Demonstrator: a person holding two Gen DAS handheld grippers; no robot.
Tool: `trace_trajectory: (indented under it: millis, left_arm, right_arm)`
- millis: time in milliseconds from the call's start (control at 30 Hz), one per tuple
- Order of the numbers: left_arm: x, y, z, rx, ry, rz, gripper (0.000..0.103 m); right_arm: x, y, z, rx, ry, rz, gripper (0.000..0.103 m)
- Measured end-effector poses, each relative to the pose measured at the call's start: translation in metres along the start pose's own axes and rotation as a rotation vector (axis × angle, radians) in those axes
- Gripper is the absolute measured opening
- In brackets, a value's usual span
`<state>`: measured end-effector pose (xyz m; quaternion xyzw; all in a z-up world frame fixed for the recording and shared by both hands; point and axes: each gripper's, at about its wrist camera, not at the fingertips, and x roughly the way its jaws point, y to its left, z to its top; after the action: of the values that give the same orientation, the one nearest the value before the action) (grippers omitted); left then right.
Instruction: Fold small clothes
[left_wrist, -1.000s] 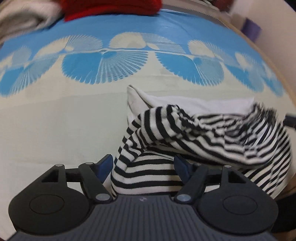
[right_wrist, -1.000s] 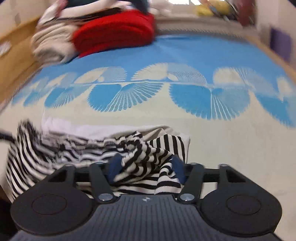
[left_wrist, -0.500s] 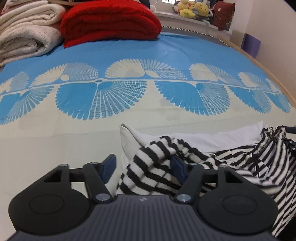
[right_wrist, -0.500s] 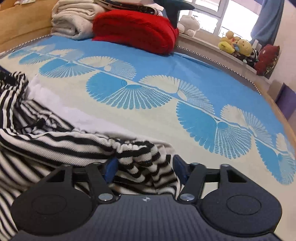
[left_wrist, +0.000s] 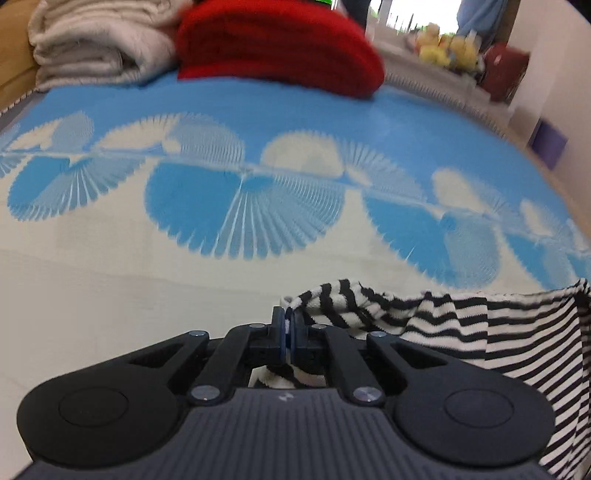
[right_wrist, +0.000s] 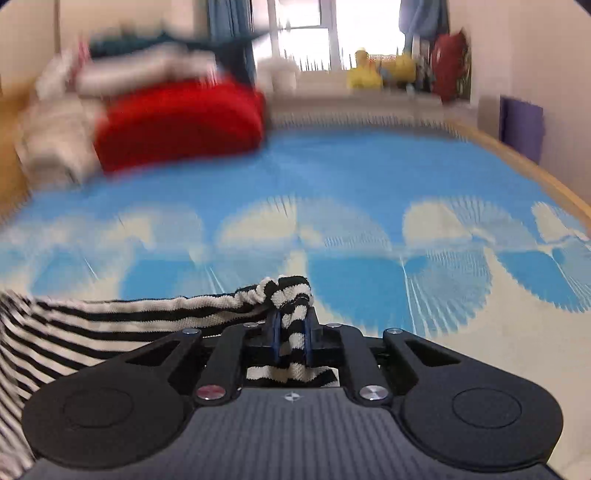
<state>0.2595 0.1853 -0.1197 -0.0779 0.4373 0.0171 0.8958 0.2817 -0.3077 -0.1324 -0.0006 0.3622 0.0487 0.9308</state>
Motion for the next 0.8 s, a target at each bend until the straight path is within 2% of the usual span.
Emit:
trace_trajectory:
  millis: [67, 167, 233, 267, 300, 333, 367, 400, 467, 500, 567, 667, 800]
  left_arm:
    - [0.002, 0.005, 0.003, -0.033, -0.021, 0.015, 0.002]
    - [-0.009, 0.021, 0.009, -0.132, -0.11, 0.011, 0.002]
    - [-0.005, 0.025, 0.01, -0.152, -0.112, 0.027, 0.002]
    - [0.004, 0.023, 0.01, -0.139, -0.066, 0.041, 0.002]
    - [0.017, 0.022, 0.008, -0.122, 0.016, 0.047, 0.007]
    - [0.029, 0.022, 0.007, -0.117, 0.111, 0.036, 0.011]
    - [0.037, 0.023, 0.003, -0.123, 0.182, 0.031, 0.015]
    - [0.035, 0.023, 0.001, -0.128, 0.192, 0.046, 0.016]
    - [0.02, 0.023, 0.003, -0.12, 0.164, 0.05, 0.023]
    - [0.011, 0.024, 0.005, -0.126, 0.15, 0.02, 0.033]
    - [-0.003, 0.028, 0.004, -0.142, 0.159, -0.049, 0.045]
    - [-0.016, 0.036, -0.007, -0.126, 0.224, -0.106, 0.047]
    - [-0.031, 0.048, -0.035, -0.052, 0.311, -0.126, 0.047]
  right_arm:
    - [0.01, 0.008, 0.0, -0.002, 0.028, -0.013, 0.012]
    - [-0.004, 0.016, 0.012, 0.022, -0.091, -0.007, 0.012]
    - [-0.005, 0.021, 0.014, 0.021, -0.126, -0.016, 0.014]
    - [0.003, 0.024, 0.012, 0.01, -0.085, -0.034, 0.018]
    - [0.014, 0.024, 0.01, 0.0, -0.016, -0.049, 0.023]
    - [0.031, 0.026, 0.003, -0.026, 0.104, -0.074, 0.028]
    - [0.039, 0.026, -0.003, -0.046, 0.169, -0.1, 0.029]
    - [0.038, 0.024, -0.006, -0.047, 0.183, -0.113, 0.03]
    - [0.025, 0.018, -0.001, -0.008, 0.164, -0.099, 0.04]
    - [0.015, 0.012, 0.002, 0.017, 0.149, -0.08, 0.042]
    - [-0.004, -0.003, 0.005, 0.062, 0.134, -0.044, 0.053]
    - [-0.026, -0.03, -0.005, 0.133, 0.18, 0.007, 0.054]
    - [-0.052, -0.054, -0.039, 0.187, 0.298, 0.063, 0.054]
